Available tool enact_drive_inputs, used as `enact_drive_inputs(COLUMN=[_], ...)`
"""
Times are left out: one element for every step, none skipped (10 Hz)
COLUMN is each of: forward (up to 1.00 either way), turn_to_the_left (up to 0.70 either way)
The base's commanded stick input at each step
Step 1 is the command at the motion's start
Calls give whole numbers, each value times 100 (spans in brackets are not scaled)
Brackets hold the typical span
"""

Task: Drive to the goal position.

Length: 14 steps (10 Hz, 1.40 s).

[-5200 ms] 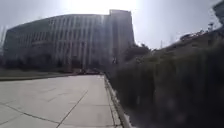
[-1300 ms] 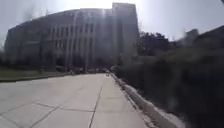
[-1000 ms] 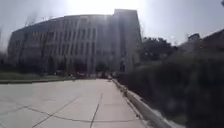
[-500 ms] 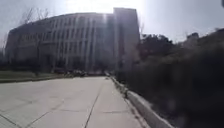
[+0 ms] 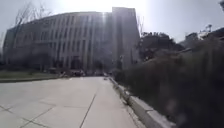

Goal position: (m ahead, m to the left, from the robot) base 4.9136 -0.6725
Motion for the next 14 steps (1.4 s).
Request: enact_drive_inputs(forward=[100, 100, 100, 100, 100, 100, 100, 100, 100, 100, 100, 100, 100, 100], turn_to_the_left=[0, 0, 16, 26, 32, 33, 23, 10, 1, 0, 0, 0, 0, 0])
